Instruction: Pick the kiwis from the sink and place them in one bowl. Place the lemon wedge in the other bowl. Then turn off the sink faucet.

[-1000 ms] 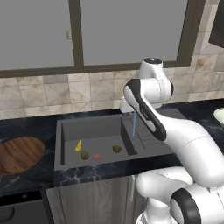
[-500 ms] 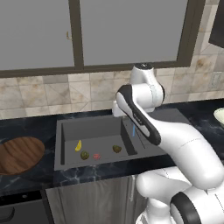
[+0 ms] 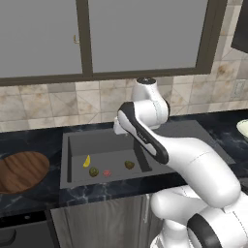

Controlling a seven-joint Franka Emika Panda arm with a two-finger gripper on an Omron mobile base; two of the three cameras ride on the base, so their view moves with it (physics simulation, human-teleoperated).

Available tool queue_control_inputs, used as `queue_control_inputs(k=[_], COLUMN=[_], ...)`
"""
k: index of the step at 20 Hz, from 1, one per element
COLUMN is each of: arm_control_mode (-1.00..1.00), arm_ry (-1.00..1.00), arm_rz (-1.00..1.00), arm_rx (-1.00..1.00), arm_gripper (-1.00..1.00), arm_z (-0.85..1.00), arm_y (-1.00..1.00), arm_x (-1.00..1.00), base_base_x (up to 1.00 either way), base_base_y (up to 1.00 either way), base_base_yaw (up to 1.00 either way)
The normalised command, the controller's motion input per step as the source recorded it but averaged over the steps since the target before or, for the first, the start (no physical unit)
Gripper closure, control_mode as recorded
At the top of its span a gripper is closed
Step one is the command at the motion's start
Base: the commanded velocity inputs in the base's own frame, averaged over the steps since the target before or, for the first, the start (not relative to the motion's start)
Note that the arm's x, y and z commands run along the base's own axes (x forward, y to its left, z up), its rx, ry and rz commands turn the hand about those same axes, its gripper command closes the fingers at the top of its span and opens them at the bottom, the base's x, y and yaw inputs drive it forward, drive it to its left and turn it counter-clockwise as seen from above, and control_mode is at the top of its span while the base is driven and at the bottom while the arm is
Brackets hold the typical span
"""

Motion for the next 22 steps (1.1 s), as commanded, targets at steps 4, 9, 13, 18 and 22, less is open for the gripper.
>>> queue_control_inputs(k=[4,9,13,18,22], arm_control_mode=[-1.0,-1.0,-1.0,-1.0,-1.0], arm_ry=[0.0,0.0,0.06,0.14,0.07], arm_rz=[0.0,0.0,0.0,0.0,0.0], arm_rx=[0.0,-0.01,-0.06,-0.15,-0.18], arm_gripper=[-1.0,-1.0,-1.0,-1.0,-1.0], arm_z=[-0.15,-0.11,-0.04,-0.02,-0.14], arm_y=[0.11,0.0,0.0,0.0,0.0], arm_x=[0.17,0.19,0.24,0.16,0.08], base_base_x=[0.0,0.0,0.0,0.0,0.0], base_base_y=[0.0,0.0,0.0,0.0,0.0], base_base_yaw=[0.0,0.0,0.0,0.0,0.0])
